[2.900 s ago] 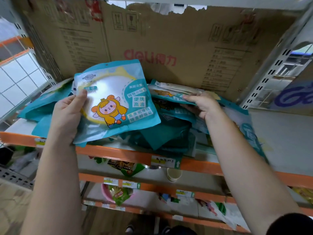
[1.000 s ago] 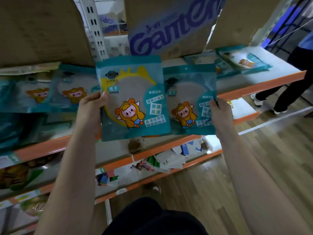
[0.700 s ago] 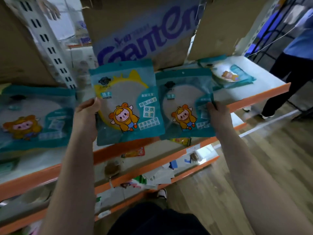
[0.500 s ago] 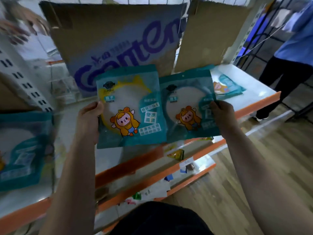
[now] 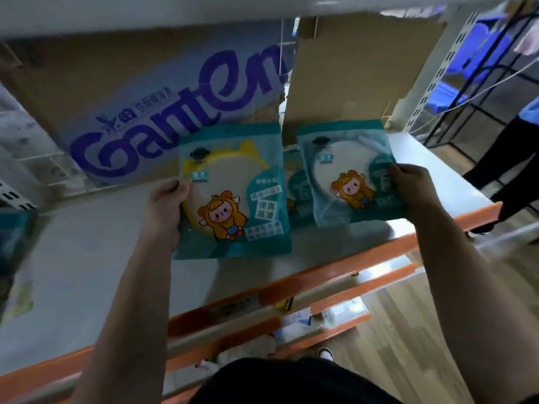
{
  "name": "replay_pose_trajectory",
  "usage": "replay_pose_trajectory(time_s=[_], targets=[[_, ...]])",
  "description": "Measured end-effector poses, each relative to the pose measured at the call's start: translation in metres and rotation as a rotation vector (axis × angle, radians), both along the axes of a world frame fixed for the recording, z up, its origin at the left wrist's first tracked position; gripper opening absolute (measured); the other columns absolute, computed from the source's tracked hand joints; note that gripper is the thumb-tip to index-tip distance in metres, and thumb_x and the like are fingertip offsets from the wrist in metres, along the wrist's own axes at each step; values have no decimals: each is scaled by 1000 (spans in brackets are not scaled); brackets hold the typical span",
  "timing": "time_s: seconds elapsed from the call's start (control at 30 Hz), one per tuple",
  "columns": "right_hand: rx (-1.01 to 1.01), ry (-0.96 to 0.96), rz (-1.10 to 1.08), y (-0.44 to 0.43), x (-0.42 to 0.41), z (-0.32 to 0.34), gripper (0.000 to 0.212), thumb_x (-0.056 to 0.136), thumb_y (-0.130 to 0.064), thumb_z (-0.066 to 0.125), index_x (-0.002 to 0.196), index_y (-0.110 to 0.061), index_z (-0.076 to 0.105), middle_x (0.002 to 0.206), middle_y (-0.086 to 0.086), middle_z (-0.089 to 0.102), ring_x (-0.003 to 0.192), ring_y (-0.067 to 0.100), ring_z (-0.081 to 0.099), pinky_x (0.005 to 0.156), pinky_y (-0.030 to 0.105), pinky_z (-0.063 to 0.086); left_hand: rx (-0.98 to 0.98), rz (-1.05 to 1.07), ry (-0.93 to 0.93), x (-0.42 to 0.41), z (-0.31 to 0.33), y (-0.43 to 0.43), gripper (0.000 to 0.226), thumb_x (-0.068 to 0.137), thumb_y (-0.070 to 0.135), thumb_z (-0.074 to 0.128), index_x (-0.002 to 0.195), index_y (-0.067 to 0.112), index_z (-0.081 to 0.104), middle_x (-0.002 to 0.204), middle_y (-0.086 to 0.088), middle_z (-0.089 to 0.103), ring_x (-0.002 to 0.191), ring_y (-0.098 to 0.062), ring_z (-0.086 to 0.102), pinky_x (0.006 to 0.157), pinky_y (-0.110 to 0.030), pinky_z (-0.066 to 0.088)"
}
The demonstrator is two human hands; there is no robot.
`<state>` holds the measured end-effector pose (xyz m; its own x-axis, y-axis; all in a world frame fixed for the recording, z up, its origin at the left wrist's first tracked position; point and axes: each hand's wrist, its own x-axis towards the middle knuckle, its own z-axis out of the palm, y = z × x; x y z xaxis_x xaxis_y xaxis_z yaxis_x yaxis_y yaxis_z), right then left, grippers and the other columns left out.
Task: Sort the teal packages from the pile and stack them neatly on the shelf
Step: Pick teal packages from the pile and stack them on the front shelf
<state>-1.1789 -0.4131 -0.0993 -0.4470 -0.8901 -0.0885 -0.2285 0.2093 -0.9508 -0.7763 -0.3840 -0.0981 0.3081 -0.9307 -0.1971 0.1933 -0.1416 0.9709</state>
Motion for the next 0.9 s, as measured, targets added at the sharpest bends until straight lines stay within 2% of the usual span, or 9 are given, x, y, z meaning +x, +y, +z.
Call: replay_pose_trajectory(time_s=[0.1,0.2,0.3,0.4,0.47,0.53,0.6,0.77,0.9], targets=[[44,62,78,-28,-30,-3,20,96,-20,55,86,-12,70,73,3,67,60,14,66,60,28,53,30,68,30,-31,-4,4,17,99,15,50,101,10,66,81,2,73,70,-12,69,58,-26,56],[74,89,140,-53,-54,-10,23,96,-24,54,95,-7,69,74,4,66,61,15,66,60,28,53,14,90,17,-58,-7,10,20,100,15,48,96,14,68,77,4,75,69,-12,72,55,-26,57],[86,124,181,-69,-67,-15,20,95,-23,54,94,-8,68,81,8,68,77,28,67,76,44,58,11,164,12,-79,-11,16,21,100,15,48,94,16,68,79,1,75,71,-14,72,58,-28,57],[94,202,229,-76,-74,-17,20,93,-26,56,91,-10,68,90,18,70,86,34,68,84,49,56,-5,226,8,-93,-17,23,20,99,16,50,94,16,69,79,1,75,70,-14,72,57,-28,57],[111,259,266,-77,-77,-19,24,91,-33,60,88,-11,69,90,15,71,84,31,68,79,43,57,-21,246,8,-102,-20,29,20,99,15,50,93,16,69,74,4,75,66,-11,71,52,-25,56],[134,311,310,-78,-78,-22,27,85,-43,68,80,-16,66,81,5,70,74,20,67,67,32,56,-25,270,6,-109,-21,33,19,99,15,51,93,16,68,73,6,74,65,-10,71,51,-23,55],[143,374,309,-80,-80,-25,29,80,-46,73,74,-19,64,75,0,68,70,16,65,65,30,53,-20,289,0,-114,-22,35,19,99,15,51,93,16,68,73,6,74,65,-10,70,52,-24,56],[107,563,278,-84,-76,-26,38,85,-45,67,87,-7,69,74,7,62,66,23,56,48,24,34,-14,312,-24,-122,-22,40,18,99,14,50,94,14,68,73,6,75,65,-10,71,51,-23,55],[102,659,282,-88,-75,-24,43,84,-50,67,83,-7,67,73,9,61,68,27,54,47,27,29,-1,316,-23,-124,-22,41,19,99,16,51,92,17,69,74,6,75,66,-10,71,51,-24,55]])
